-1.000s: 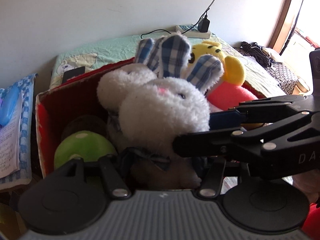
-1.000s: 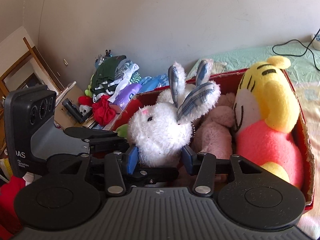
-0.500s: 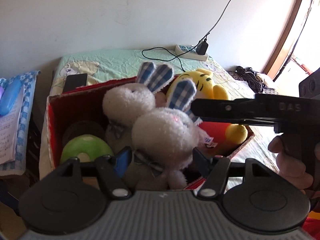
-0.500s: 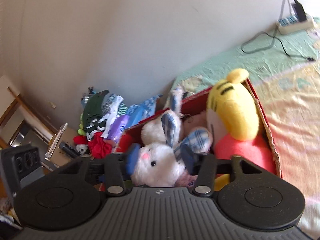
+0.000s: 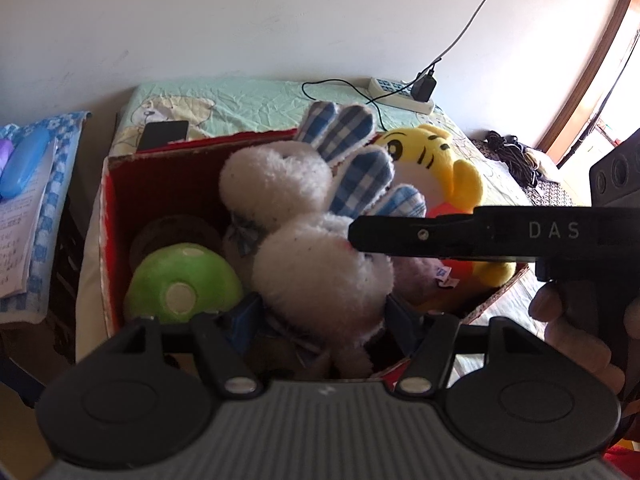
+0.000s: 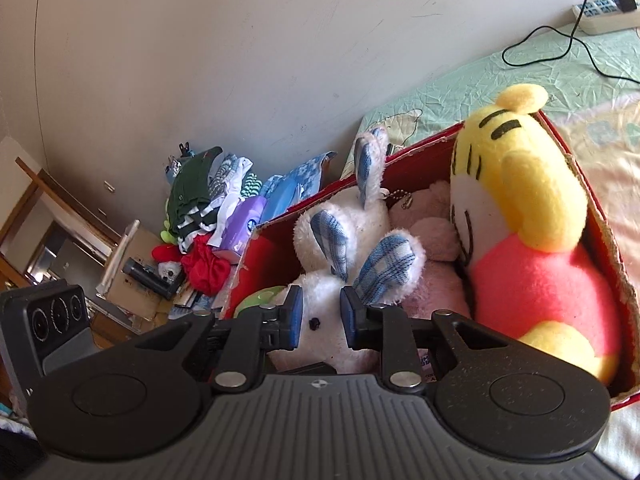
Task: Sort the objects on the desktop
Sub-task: 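Open both grippers to release the bow-tie bunny and withdraw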
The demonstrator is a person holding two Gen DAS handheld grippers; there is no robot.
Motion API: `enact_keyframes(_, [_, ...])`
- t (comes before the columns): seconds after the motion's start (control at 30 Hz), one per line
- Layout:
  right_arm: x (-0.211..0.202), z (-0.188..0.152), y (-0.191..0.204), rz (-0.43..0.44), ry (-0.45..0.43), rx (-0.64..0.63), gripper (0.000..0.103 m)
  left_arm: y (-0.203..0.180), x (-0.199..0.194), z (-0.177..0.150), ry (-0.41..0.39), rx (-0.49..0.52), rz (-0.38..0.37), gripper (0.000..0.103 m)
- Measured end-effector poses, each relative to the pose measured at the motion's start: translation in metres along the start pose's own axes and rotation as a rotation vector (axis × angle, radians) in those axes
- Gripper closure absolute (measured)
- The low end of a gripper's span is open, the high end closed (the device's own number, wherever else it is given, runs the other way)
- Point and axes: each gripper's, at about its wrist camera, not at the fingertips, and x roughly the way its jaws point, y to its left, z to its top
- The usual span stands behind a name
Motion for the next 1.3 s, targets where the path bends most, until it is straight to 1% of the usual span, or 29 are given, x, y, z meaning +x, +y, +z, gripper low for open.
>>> enact_keyframes(0.13, [0.001, 0.002, -0.002, -0.020, 0.004, -0.014, 0.079, -0.004, 0.004, 0.000, 0.009, 0.008, 0.016, 0.034])
enact_keyframes(0.27, [-0.008, 0.004, 0.000, -0.042, -0.024, -0.035, 0.076, -0.006, 0.002, 0.004, 0.009, 0.004, 0.025, 0.033])
enact_keyframes(0.3, [-0.011, 0.004, 0.000, -0.051, -0.032, -0.033, 0.075, -0.006, 0.000, 0.005, 0.011, -0.002, 0.030, 0.032])
enact_keyframes(0.33, [-0.015, 0.004, 0.000, -0.060, -0.040, -0.031, 0.075, -0.007, -0.002, 0.007, 0.013, -0.007, 0.040, 0.028])
enact_keyframes(0.37, [-0.018, 0.004, 0.000, -0.069, -0.048, -0.031, 0.075, -0.007, -0.004, 0.008, 0.016, -0.010, 0.053, 0.026])
enact_keyframes(0.53, [-0.035, 0.002, 0.005, -0.168, -0.072, -0.063, 0.075, -0.015, -0.013, 0.010, 0.038, -0.037, 0.110, 0.026])
enact_keyframes(0.7, [-0.044, -0.005, 0.017, -0.241, -0.089, -0.101, 0.075, -0.024, -0.017, 0.013, 0.059, -0.045, 0.210, 0.026])
enact_keyframes(0.83, [-0.053, -0.015, 0.026, -0.304, -0.103, -0.140, 0.074, -0.024, -0.019, 0.011, 0.085, -0.087, 0.231, 0.026])
enact_keyframes(0.87, [-0.056, -0.018, 0.027, -0.313, -0.104, -0.148, 0.074, -0.027, -0.020, 0.010, 0.079, -0.083, 0.251, 0.024])
enact_keyframes(0.9, [-0.058, -0.020, 0.028, -0.321, -0.104, -0.152, 0.074, -0.029, -0.021, 0.009, 0.074, -0.079, 0.277, 0.022])
enact_keyframes(0.93, [-0.059, -0.022, 0.028, -0.326, -0.099, -0.153, 0.074, -0.033, -0.022, 0.007, 0.069, -0.070, 0.305, 0.021])
enact_keyframes(0.97, [-0.060, -0.022, 0.028, -0.331, -0.093, -0.152, 0.074, -0.036, -0.023, 0.006, 0.066, -0.062, 0.319, 0.020])
enact_keyframes(1.03, [-0.062, -0.024, 0.029, -0.330, -0.088, -0.155, 0.074, -0.041, -0.026, 0.004, 0.062, -0.066, 0.340, 0.013])
enact_keyframes(1.17, [-0.067, -0.024, 0.026, -0.336, -0.092, -0.165, 0.074, -0.050, -0.028, 0.003, 0.053, -0.067, 0.400, 0.013])
enact_keyframes(1.27, [-0.073, -0.024, 0.020, -0.329, -0.086, -0.161, 0.074, -0.057, -0.024, 0.003, 0.073, -0.086, 0.410, 0.015])
enact_keyframes(1.3, [-0.076, -0.023, 0.018, -0.329, -0.083, -0.160, 0.074, -0.061, -0.022, 0.003, 0.079, -0.091, 0.415, 0.017])
